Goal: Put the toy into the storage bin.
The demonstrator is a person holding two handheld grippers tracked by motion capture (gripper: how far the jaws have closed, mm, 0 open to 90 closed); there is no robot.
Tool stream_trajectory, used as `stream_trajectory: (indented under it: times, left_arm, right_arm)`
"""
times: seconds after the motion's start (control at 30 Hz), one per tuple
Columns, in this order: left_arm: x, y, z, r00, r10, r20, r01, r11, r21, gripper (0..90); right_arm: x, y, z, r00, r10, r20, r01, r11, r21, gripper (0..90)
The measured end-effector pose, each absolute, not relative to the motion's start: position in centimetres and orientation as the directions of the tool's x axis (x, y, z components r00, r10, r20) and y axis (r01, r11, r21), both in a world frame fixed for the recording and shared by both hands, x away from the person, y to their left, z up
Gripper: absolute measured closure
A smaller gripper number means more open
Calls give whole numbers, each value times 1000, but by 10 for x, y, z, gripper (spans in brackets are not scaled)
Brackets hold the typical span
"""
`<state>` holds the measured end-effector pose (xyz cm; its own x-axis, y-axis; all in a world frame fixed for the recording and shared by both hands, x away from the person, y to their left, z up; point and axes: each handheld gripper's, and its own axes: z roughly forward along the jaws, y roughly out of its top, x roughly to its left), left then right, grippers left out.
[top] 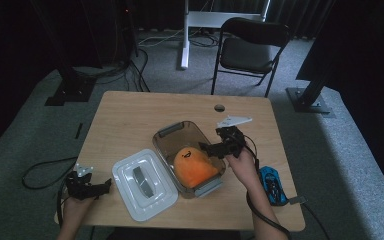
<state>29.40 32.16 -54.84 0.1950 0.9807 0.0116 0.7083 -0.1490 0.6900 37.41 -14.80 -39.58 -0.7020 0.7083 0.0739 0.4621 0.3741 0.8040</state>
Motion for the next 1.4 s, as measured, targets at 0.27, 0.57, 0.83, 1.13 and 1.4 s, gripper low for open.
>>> stream_trajectory:
  times: [0.27,0.57,0.83,1.13,1.4]
  left_arm:
    - [294,322,-548,196,980,12,709,-151,689,3]
    - [294,322,-548,195,981,11,709,-149,690,3]
    - [294,322,-548,196,981,13,708,-150,690,3]
    - [294,322,-548,194,981,12,707,-148,692,3]
    - [294,322,-548,194,981,11,708,-148,690,3]
  right_arm:
    - [369,-162,-393,-618,783,62,489,322,811,107]
    - [367,-172,-398,-590,805,55,512,321,797,107]
    - [364,-181,-400,-578,814,53,511,310,802,108]
    - [356,-199,-405,-538,842,42,516,290,806,110]
    - [350,-217,-411,-495,868,34,528,269,806,110]
